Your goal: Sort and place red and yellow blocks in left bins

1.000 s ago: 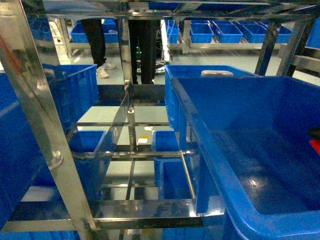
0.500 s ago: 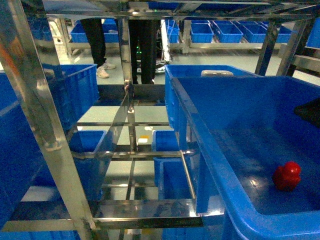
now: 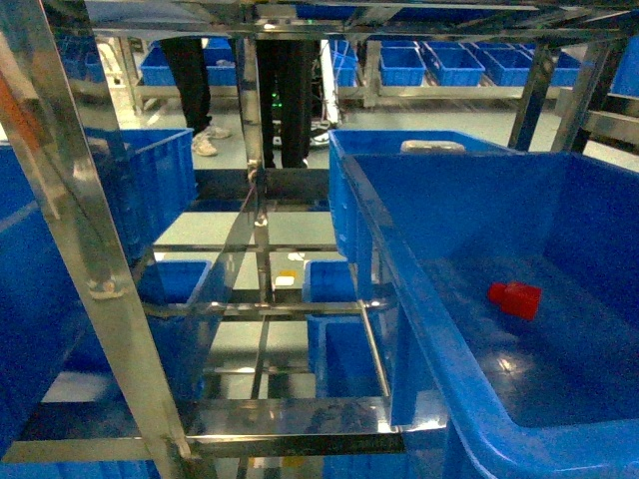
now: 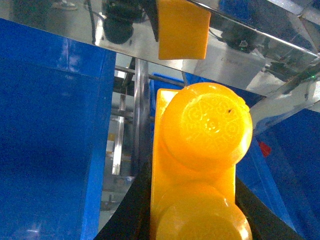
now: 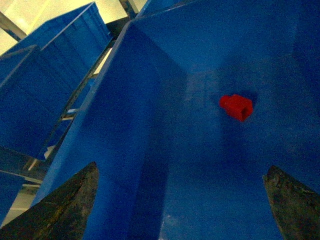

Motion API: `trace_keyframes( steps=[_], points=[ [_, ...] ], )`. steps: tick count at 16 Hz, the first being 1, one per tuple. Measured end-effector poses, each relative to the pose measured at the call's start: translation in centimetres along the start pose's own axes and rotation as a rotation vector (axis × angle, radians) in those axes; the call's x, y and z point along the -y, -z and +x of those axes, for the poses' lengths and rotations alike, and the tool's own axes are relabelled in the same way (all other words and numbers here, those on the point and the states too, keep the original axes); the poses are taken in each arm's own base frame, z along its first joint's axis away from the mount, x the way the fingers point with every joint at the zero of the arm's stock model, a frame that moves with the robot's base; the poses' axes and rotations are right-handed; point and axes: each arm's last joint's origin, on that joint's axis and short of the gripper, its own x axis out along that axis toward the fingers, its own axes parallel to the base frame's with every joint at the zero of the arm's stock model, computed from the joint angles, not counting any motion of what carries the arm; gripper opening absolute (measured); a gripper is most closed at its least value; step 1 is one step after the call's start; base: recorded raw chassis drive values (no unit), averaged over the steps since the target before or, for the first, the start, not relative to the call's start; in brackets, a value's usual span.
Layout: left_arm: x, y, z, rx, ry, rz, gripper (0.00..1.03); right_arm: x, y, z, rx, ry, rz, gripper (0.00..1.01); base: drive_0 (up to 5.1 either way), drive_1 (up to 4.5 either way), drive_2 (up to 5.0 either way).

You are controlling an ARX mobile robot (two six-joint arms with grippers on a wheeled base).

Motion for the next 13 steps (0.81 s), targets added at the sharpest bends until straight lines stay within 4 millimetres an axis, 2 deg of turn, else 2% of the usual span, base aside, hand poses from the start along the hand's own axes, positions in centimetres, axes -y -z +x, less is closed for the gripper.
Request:
trace_keyframes(
  steps=[2, 4, 7, 13],
  points=[
    [0.0, 0.0, 0.0, -0.001, 0.001, 0.0, 0.26, -0.7, -1.6, -2.8, 0.034, -0.005, 0.006, 0.98, 0.0, 0.0, 0.0],
    [0.0, 0.0, 0.0, 0.0, 0.001, 0.0, 0.26, -2.5, -3.3, -6.0, 0.078, -0.036, -0.014, 0.98, 0.0, 0.0, 0.0],
    [0.0, 0.0, 0.0, 0.0, 0.0, 0.0, 0.26, -4.5, -5.6, -9.6, 0.12, -0.077, -0.034, 0.98, 0.0, 0.0, 0.0],
    [0.0, 0.0, 0.0, 0.0, 0.0, 0.0, 0.26, -6.0, -6.1, -11.6, 0.093, -0.163, -0.08, 0.98, 0.0, 0.0, 0.0]
  ],
)
